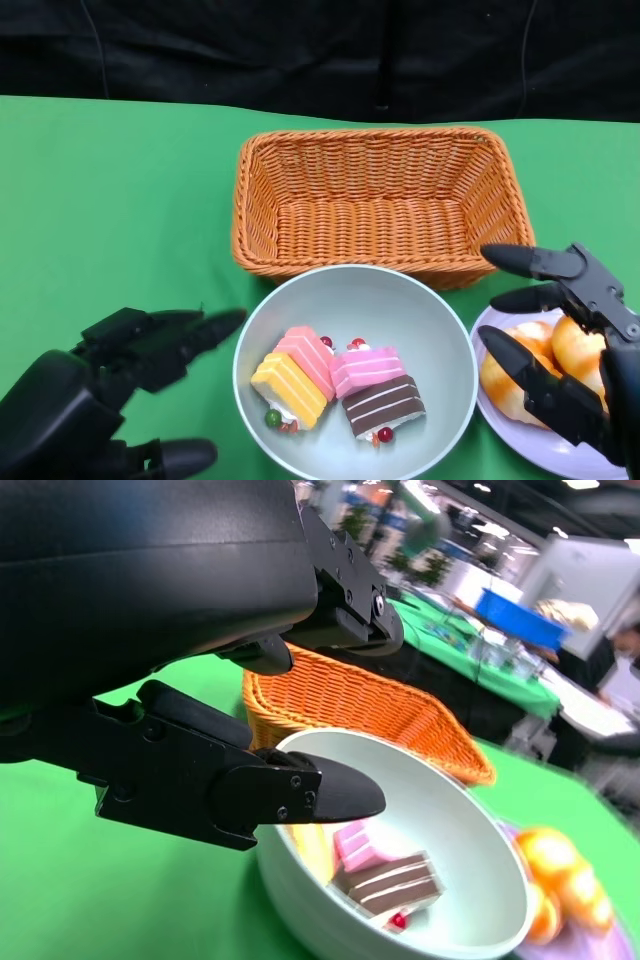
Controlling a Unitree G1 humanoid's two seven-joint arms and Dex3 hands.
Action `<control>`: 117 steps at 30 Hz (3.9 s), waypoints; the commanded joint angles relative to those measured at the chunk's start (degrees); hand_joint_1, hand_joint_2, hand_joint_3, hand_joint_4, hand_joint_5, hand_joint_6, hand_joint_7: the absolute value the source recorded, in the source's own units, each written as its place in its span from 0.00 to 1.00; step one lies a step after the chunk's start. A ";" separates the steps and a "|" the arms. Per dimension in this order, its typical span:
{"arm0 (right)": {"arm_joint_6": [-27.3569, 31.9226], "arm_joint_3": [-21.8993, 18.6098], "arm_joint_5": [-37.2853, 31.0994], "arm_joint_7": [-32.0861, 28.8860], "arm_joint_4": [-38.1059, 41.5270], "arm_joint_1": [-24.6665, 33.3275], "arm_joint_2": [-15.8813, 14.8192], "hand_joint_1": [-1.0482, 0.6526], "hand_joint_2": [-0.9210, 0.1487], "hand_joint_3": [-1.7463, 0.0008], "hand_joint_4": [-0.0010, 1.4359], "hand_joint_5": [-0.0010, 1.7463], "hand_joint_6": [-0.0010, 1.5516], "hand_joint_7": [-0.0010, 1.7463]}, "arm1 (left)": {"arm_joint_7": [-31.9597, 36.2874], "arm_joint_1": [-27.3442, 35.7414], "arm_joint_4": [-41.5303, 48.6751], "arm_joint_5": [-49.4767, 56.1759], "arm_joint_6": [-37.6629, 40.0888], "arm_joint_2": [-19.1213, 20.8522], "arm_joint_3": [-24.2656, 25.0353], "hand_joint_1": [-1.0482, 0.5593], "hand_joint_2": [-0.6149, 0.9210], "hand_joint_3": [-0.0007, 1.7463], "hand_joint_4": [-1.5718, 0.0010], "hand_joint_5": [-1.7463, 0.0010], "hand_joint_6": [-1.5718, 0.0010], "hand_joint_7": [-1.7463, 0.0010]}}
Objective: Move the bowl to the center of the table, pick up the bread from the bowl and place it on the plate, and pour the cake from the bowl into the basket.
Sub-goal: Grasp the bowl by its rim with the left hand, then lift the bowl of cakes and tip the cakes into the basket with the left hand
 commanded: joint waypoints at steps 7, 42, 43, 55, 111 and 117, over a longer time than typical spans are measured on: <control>-9.12 -0.77 0.82 -2.35 2.31 1.12 1.42 0.48 0.22 0.58 0.30 0.78 0.16 0.71 | 0.71 -2.60 -1.30 11.34 -7.55 1.50 -0.75 0.35 0.99 0.01 0.83 0.61 0.69 0.97; -9.36 -0.11 -1.30 -1.99 1.06 1.21 2.72 0.47 0.25 0.55 0.30 0.80 0.16 0.72 | 26.56 -24.42 23.84 50.39 -5.01 2.43 -27.52 0.45 0.98 0.00 0.77 0.29 0.51 0.88; -9.39 -0.05 -1.26 -2.00 1.07 1.25 2.76 0.47 0.25 0.55 0.30 0.80 0.16 0.72 | 28.41 -25.79 26.11 50.86 -5.03 2.23 -28.79 0.45 0.99 0.00 0.77 0.29 0.50 0.88; -10.06 0.14 -1.96 -2.87 1.29 1.24 3.58 0.47 0.27 0.54 0.31 0.80 0.16 0.73 | 52.66 -37.69 44.17 55.28 -5.08 0.56 -41.64 0.41 0.99 0.01 0.43 0.00 0.44 0.33; -22.41 1.47 -2.00 -7.19 7.45 6.52 5.90 0.59 0.69 0.00 0.67 1.00 0.52 0.91 | 6.06 -35.56 21.83 -1.11 -4.94 -4.97 -17.04 0.56 0.60 0.86 0.39 0.00 0.51 0.00; -23.33 1.72 -2.01 -5.51 7.76 7.02 4.92 0.61 0.71 0.00 0.68 1.00 0.53 0.91 | 2.07 -37.71 26.49 -7.37 3.01 -13.73 -16.80 0.56 0.55 0.97 0.38 0.00 0.49 0.00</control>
